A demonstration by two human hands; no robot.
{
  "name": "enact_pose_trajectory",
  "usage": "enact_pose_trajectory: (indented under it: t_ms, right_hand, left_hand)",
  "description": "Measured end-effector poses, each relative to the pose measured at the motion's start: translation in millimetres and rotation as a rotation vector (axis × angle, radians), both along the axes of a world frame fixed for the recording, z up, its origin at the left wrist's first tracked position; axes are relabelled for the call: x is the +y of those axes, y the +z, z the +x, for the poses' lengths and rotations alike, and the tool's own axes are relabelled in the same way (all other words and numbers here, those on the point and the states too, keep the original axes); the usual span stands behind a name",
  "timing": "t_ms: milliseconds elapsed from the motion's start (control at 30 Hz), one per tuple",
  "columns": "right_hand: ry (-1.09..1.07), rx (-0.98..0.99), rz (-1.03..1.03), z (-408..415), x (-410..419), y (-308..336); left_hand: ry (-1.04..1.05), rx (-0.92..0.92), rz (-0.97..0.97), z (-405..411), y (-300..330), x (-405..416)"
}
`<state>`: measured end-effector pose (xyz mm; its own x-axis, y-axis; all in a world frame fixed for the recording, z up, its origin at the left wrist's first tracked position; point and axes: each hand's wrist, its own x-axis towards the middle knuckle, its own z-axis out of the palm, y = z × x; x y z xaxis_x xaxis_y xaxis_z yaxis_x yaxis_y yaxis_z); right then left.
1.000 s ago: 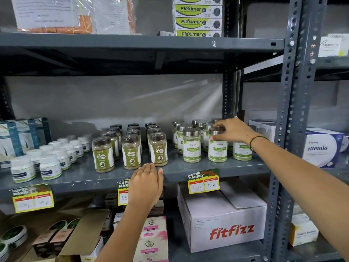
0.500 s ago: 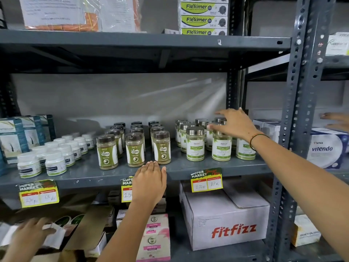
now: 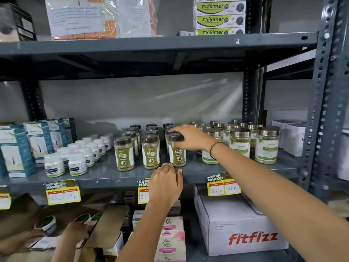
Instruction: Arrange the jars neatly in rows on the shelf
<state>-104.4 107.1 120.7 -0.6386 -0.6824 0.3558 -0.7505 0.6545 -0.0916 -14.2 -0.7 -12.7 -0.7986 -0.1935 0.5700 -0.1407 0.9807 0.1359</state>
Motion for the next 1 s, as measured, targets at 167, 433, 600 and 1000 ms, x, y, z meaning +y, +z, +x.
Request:
enact_pose_trajectory:
  t_ms: [167,433,600,1000]
  right_hand:
    - [-0.022,-0.05,-0.048,-4,-4,-4]
    - [-0.023,-0.022,-0.099,-6,-3,-5]
    - [-0.019,-0.028,-0.108,-6,-3,-7]
    - [-0.037,0.072,-0.37,5,19,-4]
  left_hand:
    - [0.0,0.007,0.023,-2,-3,-2]
    - [-0.005,0.027,0.026,-5,-5,-2]
    - [-0.009,0.028,0.03,-4,-4,-2]
    - [-0.126,0.071,0.237,10,20,-13]
